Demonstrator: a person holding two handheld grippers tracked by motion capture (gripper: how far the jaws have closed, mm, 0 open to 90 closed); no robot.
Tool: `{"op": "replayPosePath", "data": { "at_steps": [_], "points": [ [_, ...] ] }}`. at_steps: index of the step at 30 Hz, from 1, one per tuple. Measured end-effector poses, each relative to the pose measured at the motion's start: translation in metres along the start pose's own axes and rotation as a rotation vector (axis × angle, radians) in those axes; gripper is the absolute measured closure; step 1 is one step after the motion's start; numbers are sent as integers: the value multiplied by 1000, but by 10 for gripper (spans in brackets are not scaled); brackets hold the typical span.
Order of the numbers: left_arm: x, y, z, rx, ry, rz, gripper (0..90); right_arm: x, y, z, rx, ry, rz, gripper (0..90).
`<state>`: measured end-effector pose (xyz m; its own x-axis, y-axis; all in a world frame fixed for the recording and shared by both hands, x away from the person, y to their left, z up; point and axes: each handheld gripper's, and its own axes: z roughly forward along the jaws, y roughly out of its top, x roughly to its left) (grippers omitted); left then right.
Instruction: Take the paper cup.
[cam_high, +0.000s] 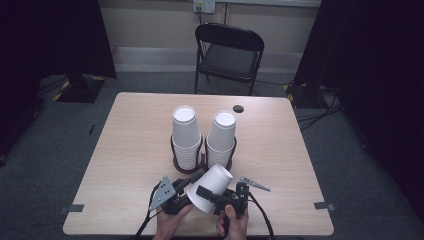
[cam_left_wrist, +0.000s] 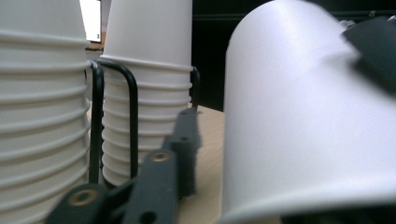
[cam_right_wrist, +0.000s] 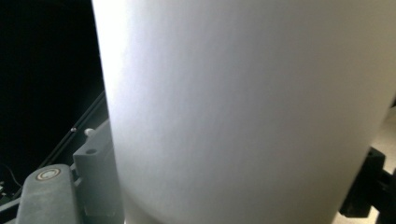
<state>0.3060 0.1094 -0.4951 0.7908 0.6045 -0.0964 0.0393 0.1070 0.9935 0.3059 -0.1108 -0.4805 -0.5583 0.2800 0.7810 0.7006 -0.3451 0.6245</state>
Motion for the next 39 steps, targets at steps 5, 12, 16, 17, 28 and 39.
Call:
{"op": "replayPosePath", "data": {
  "at_steps": [5, 12, 16, 17, 28, 39],
  "points": [
    [-1, 1, -1, -8, -8, 13, 809, 0, 0, 2, 14, 5, 7, 143],
    [-1, 2, -1, -6, -9, 11, 843, 1, 2, 3, 26, 8, 4, 117],
    [-1, 3, -2, -9, -20, 0, 851, 2, 3, 3, 19, 10, -2, 107],
    [-1, 3, -3, -11, -23, 6, 851, 3, 4, 2, 12, 10, -6, 108],
    [-4, 7, -7, 13, -24, -20, 856, 5, 9, 0, 1, 5, -60, 94],
    [-2, 5, -14, 21, -50, -40, 859, 5, 19, -5, -45, -17, -88, 113]
  ]
}}
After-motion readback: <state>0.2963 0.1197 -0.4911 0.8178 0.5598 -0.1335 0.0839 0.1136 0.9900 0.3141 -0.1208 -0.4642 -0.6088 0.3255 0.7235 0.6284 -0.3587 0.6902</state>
